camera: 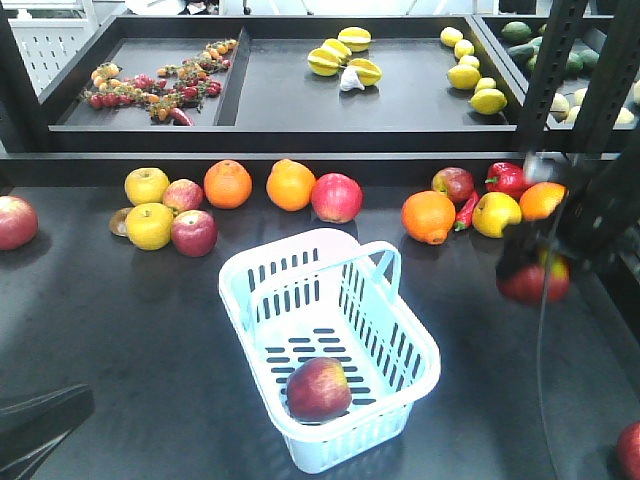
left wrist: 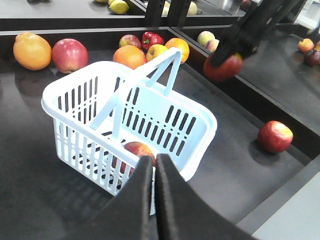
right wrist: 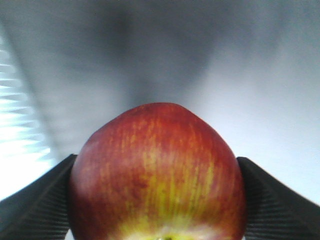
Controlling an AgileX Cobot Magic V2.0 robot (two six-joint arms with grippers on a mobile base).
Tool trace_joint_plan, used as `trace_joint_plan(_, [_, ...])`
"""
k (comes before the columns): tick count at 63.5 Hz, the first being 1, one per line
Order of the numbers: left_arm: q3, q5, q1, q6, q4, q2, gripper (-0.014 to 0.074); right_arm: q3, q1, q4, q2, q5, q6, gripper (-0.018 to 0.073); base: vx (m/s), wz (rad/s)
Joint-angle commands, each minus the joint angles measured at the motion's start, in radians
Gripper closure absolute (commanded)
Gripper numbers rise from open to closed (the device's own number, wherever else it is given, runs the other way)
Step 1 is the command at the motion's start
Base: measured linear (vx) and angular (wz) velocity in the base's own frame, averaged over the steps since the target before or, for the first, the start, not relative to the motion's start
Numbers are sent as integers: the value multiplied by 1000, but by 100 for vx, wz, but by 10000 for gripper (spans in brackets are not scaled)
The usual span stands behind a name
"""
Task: Pick three apples into basket with both arms
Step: 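Move the apple into the basket with the right gripper and release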
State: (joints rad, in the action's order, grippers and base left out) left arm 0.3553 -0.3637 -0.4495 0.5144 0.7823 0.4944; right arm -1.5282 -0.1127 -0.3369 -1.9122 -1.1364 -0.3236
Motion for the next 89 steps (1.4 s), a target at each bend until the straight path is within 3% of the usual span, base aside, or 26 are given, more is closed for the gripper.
trace_joint_plan(1, [24,53,-6,-6,28,-1,604,-23,7,-160,137,-59,-66,564,0,0])
trace_joint_plan(6, [24,53,-6,-6,28,-1,604,-23,40,-212,178,-74,-84,564,0,0])
trace_joint_plan(19, [24,55,-6,-6,28,-1,604,-19,199,-210,189,-151,-68,559,0,0])
trace_joint_plan(32, [24,53,-6,-6,28,-1,604,-19,354,-193,180,-66,-63,520,0,0])
trace_joint_plan(41, [24,54,-6,-6,28,-1,604,-19,426,-186,138,-47,-67,386,0,0])
trace_joint_plan(55, [24,54,-6,-6,28,-1,604,-19,487,-185,84,7,-50,-15,0,0])
trace_joint_plan(64, [24,54,-6,-6,28,-1,604,-19,497,-183,80,30,-24,-158,0,0])
trace_joint_plan(79, [24,54,-6,-6,28,-1,604,-21,497,-102,80,-14,28,-142,0,0])
trace_joint_plan(89, [24,53,-6,-6,28,-1,604,-22,484,16,95,-99,101,-21,0,0])
